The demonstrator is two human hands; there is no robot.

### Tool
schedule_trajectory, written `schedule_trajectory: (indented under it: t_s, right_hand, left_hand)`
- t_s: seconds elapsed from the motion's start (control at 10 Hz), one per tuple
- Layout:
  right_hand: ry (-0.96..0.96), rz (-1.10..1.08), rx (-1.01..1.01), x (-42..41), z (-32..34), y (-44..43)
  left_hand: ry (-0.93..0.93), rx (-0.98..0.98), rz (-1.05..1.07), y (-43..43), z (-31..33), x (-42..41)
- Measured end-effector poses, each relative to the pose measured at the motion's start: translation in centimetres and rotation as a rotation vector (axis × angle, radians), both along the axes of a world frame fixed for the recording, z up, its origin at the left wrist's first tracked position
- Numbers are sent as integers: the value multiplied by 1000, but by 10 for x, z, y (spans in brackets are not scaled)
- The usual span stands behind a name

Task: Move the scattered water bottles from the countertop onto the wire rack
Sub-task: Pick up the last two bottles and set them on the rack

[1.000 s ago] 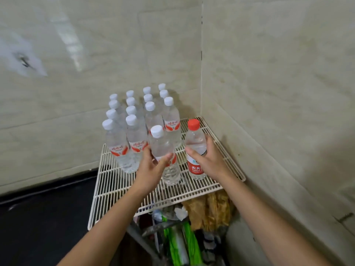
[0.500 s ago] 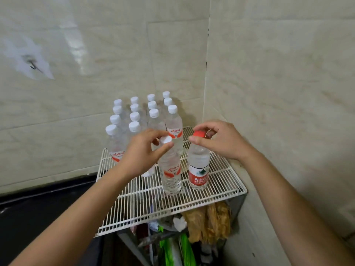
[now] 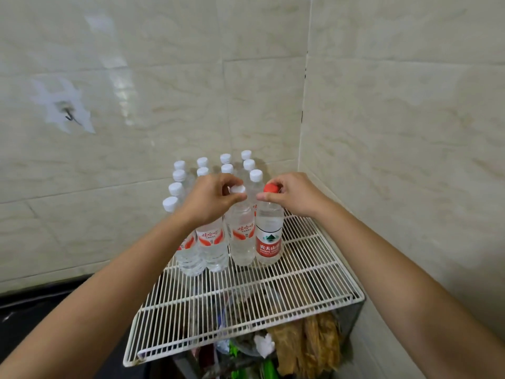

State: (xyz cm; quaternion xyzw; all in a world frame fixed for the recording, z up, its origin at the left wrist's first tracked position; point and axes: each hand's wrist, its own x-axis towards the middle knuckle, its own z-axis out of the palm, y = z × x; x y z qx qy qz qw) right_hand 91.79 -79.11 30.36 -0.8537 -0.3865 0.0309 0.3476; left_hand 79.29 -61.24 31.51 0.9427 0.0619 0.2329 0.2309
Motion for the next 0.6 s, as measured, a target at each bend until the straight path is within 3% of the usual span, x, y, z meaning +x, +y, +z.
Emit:
schedule_trajectory:
  t_s: [0.5, 0.6]
  right_hand:
    - [-68, -64, 58, 2, -29, 30]
    - [-126, -80, 26, -9, -18, 21]
  left_hand:
    - [68, 124, -70, 26, -14, 6]
    - [-65, 311, 15, 20, -24, -8]
